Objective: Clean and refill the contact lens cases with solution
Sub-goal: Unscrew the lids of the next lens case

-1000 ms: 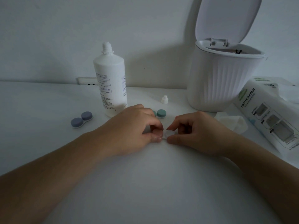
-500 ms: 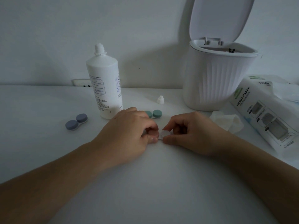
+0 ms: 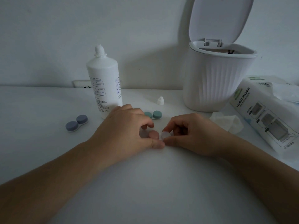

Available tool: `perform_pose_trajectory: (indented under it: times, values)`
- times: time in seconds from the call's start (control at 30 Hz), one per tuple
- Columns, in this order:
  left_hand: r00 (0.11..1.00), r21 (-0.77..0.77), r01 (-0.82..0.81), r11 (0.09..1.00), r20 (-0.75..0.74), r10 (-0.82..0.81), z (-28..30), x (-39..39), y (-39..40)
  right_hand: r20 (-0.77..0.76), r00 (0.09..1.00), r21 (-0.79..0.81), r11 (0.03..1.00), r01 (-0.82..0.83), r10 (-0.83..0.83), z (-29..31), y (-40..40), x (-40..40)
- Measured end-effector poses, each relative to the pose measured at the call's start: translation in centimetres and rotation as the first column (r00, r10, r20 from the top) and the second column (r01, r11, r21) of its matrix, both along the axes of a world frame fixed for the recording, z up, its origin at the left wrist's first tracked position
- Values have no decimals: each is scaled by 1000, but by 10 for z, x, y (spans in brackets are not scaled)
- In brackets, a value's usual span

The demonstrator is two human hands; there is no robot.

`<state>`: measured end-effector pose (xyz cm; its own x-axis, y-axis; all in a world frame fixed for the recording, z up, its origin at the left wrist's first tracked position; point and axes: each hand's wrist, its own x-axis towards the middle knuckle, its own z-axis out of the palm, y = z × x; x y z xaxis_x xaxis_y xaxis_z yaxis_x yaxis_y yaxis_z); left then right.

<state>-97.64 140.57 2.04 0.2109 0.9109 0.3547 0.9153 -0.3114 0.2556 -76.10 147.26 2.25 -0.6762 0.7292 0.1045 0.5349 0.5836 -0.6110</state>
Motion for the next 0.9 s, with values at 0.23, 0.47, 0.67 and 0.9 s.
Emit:
perform_pose_trajectory:
  times: [0.23, 0.47, 0.67, 0.9]
  values:
    - [977, 78, 133, 988, 158, -144, 2, 1, -8, 26, 999, 19, 1000, -18, 18, 0, 1, 2]
    - [982, 39, 120, 992, 139, -124, 3, 3, -7, 15, 1000, 18, 999, -26, 26, 0, 1, 2]
    - [971, -18, 76, 997, 228, -70, 2, 4, -9, 25, 1000, 33, 999, -19, 18, 2, -1, 1]
    - [992, 40, 47, 998, 119, -51, 3, 3, -6, 52, 999, 23, 1000, -10, 9, 3, -2, 1]
